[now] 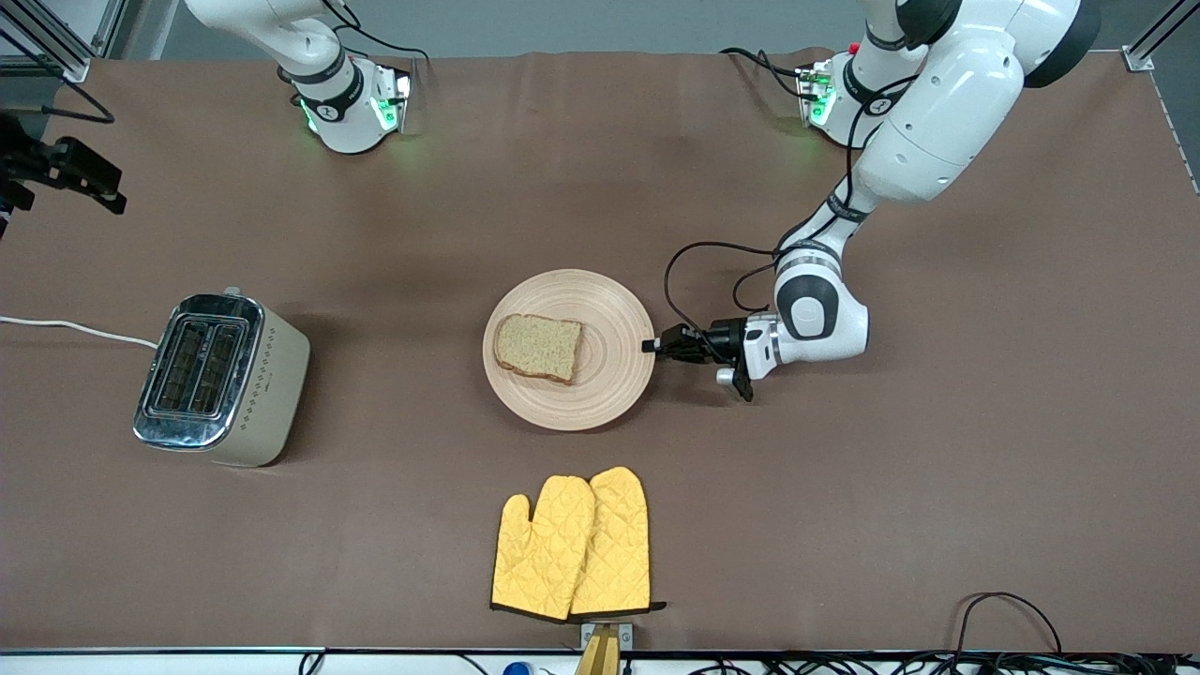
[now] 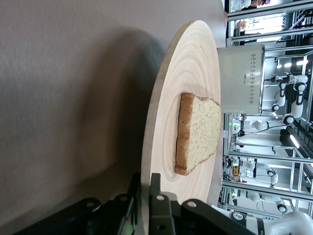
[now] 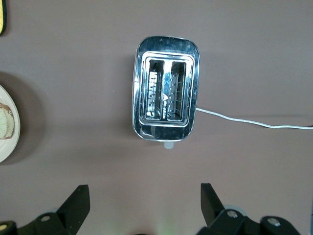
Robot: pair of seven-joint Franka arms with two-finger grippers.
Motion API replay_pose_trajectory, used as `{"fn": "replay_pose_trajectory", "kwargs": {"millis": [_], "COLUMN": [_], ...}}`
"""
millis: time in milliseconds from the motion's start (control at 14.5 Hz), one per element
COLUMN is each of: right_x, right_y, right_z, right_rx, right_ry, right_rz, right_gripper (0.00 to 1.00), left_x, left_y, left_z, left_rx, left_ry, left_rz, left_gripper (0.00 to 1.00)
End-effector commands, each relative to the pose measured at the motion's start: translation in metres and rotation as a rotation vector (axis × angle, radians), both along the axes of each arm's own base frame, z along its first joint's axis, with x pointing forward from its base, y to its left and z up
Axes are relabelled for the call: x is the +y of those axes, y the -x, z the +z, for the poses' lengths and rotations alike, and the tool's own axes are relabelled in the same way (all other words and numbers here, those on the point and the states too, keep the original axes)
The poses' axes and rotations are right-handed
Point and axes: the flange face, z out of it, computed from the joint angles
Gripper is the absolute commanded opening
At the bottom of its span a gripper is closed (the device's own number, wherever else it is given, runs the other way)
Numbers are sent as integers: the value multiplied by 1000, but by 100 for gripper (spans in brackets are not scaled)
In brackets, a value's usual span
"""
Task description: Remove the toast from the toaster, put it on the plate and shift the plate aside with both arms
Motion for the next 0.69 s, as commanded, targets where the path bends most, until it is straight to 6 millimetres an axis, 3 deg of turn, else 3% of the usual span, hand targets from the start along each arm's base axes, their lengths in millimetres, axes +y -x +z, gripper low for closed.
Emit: {"fn": "replay_pose_trajectory", "kwargs": {"millis": [0,69,206,344,481,619], "right_x": [-18,-19,-18,-18,-14,-4], "right_y": [-15,-19,-23,-22,-22,-23], "right_z": [8,7,7,8,8,8], "right_rx": [-1,11,24,27,26,27], "right_ry": [-33,-33,-34,-34,-34,-32], "right_rz": [-14,9,18,18,22,33], "right_gripper": [100,100,100,100,100,100], "left_x": [5,7,36,80,125,185], "left_y": [-22,-28,-48,-69,-81,-98], "left_z": [43,62,87,109,118,126], "left_rx": [-13,-5,3,-18,-12,-11], "left_ry": [24,24,3,-45,-47,-14], "left_rz": [42,59,99,105,104,127], "left_gripper": [0,0,0,0,0,0]}}
